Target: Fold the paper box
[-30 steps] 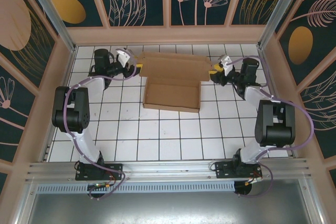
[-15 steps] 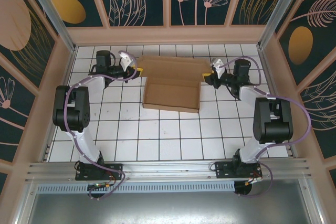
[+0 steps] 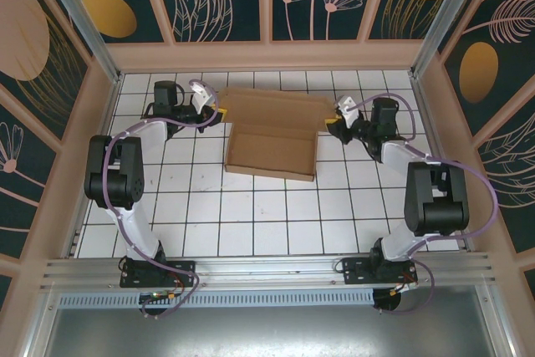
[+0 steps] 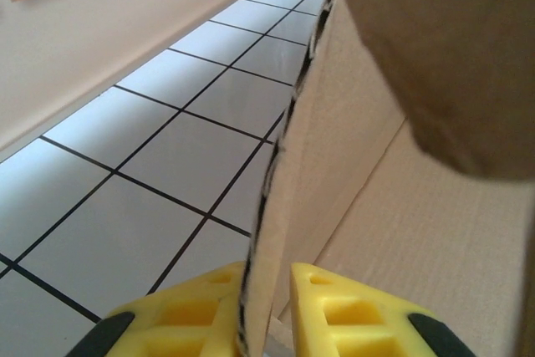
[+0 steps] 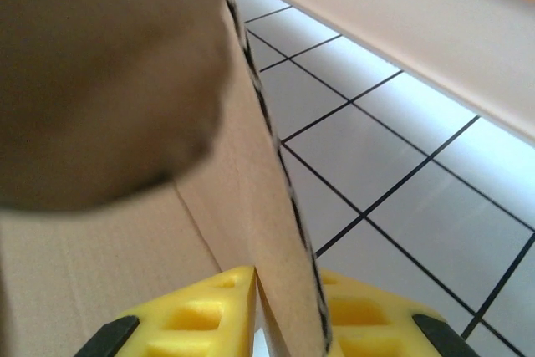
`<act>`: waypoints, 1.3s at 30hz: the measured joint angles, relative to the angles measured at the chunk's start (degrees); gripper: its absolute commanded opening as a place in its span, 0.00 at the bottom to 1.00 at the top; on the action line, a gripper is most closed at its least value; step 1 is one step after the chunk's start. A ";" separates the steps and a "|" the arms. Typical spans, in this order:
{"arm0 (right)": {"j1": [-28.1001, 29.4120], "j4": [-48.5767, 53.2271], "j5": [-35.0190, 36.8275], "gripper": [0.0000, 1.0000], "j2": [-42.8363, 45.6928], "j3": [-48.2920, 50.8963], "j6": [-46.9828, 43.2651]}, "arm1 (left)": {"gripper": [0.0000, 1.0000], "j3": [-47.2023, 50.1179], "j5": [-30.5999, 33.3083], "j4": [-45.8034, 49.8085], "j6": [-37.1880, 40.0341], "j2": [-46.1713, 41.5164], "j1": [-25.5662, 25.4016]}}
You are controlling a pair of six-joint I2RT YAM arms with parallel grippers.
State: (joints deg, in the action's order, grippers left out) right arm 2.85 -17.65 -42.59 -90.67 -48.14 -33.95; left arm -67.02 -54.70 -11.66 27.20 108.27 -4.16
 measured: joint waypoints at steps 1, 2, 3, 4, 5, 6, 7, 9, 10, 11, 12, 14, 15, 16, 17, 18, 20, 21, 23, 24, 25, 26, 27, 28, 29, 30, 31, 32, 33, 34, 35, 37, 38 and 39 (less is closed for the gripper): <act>-0.02 0.02 0.11 0.15 0.48 0.02 0.00 | 0.20 0.00 0.11 0.02 -0.02 0.00 0.00; -0.02 0.04 0.11 0.13 0.74 0.02 0.02 | 0.19 0.00 0.22 0.13 -0.02 0.00 0.00; -0.02 0.09 0.11 0.11 0.94 0.02 0.15 | 0.18 0.00 0.28 0.28 -0.02 -0.02 0.00; -0.02 0.09 0.11 0.07 1.05 0.02 0.15 | 0.15 0.00 0.33 0.39 -0.02 -0.04 0.00; -0.02 0.13 0.09 0.03 1.07 0.02 0.31 | 0.11 0.09 0.35 0.42 -0.17 -0.09 0.00; -0.02 0.26 0.11 0.00 1.07 0.02 0.48 | 0.09 0.17 0.31 0.52 -0.17 -0.15 0.00; 0.04 0.35 0.04 0.00 1.07 0.04 0.66 | 0.07 0.24 0.28 0.61 -0.26 -0.22 0.00; 0.28 0.59 0.13 0.00 1.07 0.07 0.85 | 0.02 0.44 0.28 0.83 -0.26 -0.52 0.00; 0.50 0.61 0.17 0.00 1.14 0.13 1.07 | 0.00 0.74 0.28 0.76 -0.26 -0.79 0.00; 0.79 0.61 0.52 0.00 1.29 0.31 1.27 | 0.00 1.25 0.33 0.72 -0.70 -1.14 0.00; 1.20 0.66 1.01 0.00 1.57 0.57 1.40 | 0.00 2.14 0.37 0.26 -1.33 -1.73 0.11; 2.21 0.68 1.88 0.00 2.38 1.18 1.95 | 0.00 4.59 0.94 -1.70 -3.10 -3.21 0.42; 2.78 0.68 2.40 0.00 2.93 1.53 2.78 | 0.00 6.36 1.55 -3.28 -4.59 -4.28 0.55; 3.43 0.48 3.41 0.00 3.50 1.95 4.02 | 0.00 8.24 2.34 -5.03 -6.12 -5.40 0.63; 4.07 0.37 4.48 0.00 3.98 2.21 5.42 | 0.00 9.97 3.02 -6.49 -7.63 -6.43 0.63; 4.98 0.26 6.47 0.00 4.46 2.43 7.45 | 0.00 11.89 3.87 -8.33 -9.40 -7.63 0.63; 7.02 0.26 10.45 0.00 5.05 2.43 10.73 | 0.00 15.41 5.99 -11.37 -13.33 -10.05 0.42; 8.24 0.42 12.90 0.00 5.20 2.34 12.39 | 0.00 16.96 7.48 -12.92 -15.43 -11.15 0.20; 10.84 1.49 17.81 0.00 5.25 1.66 15.45 | 0.00 19.52 11.17 -15.34 -19.56 -13.05 -0.59; 12.09 1.62 20.50 0.00 5.25 1.40 16.87 | 0.00 20.44 13.33 -16.04 -21.40 -13.88 -1.18; 13.49 1.57 23.74 0.00 5.27 1.27 18.36 | 0.00 21.27 15.76 -16.57 -23.32 -14.69 -1.95; 14.53 1.51 26.27 0.00 5.31 1.27 19.58 | 0.00 21.77 17.73 -16.83 -24.81 -15.32 -2.73; 15.85 1.51 29.59 0.00 5.42 1.27 21.38 | 0.00 22.25 19.93 -16.94 -26.38 -16.02 -3.63; 16.92 1.40 32.46 0.00 5.51 1.27 23.15 | 0.00 22.75 21.73 -17.20 -27.78 -16.65 -4.48; 18.08 1.38 35.54 0.00 5.66 1.27 25.07 | 0.00 23.61 24.17 -17.75 -29.62 -17.57 -5.60; 19.21 1.38 38.49 0.00 5.73 1.27 26.82 | 0.00 24.65 26.43 -18.32 -31.36 -18.53 -6.64; 20.22 1.40 40.87 0.00 5.77 1.27 28.15 | 0.00 25.51 28.02 -18.62 -32.89 -19.37 -7.39; 21.29 1.40 43.17 0.00 5.77 1.27 29.46 | 0.00 26.73 30.60 -18.88 -35.34 -20.46 -8.41; 22.53 1.38 45.38 0.00 5.77 1.27 30.80 | 0.00 27.76 32.79 -19.21 -37.81 -21.35 -9.18; 23.50 1.36 46.82 0.00 5.77 1.27 31.74 | 0.00 28.57 34.49 -19.61 -40.02 -22.08 -9.68; 24.68 1.14 48.39 0.00 5.77 1.27 32.98 | 0.00 29.33 36.37 -19.98 -42.38 -22.71 -10.16; 26.73 0.66 51.10 0.00 5.79 1.27 35.15 | 0.00 30.36 39.82 -20.68 -45.92 -23.61 -11.13; 27.89 0.37 52.85 0.00 5.77 1.27 36.22 | 0.00 30.77 42.01 -20.90 -47.50 -24.00 -11.93; 28.87 0.17 54.45 0.00 5.77 1.27 37.09 | 0.00 31.10 43.93 -21.07 -48.78 -24.30 -12.72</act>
State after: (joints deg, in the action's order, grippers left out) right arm 31.73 -17.47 11.86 -84.90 -46.87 3.14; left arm -35.92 -10.76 -32.73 -21.58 83.96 -16.88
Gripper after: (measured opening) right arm 0.045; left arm 0.049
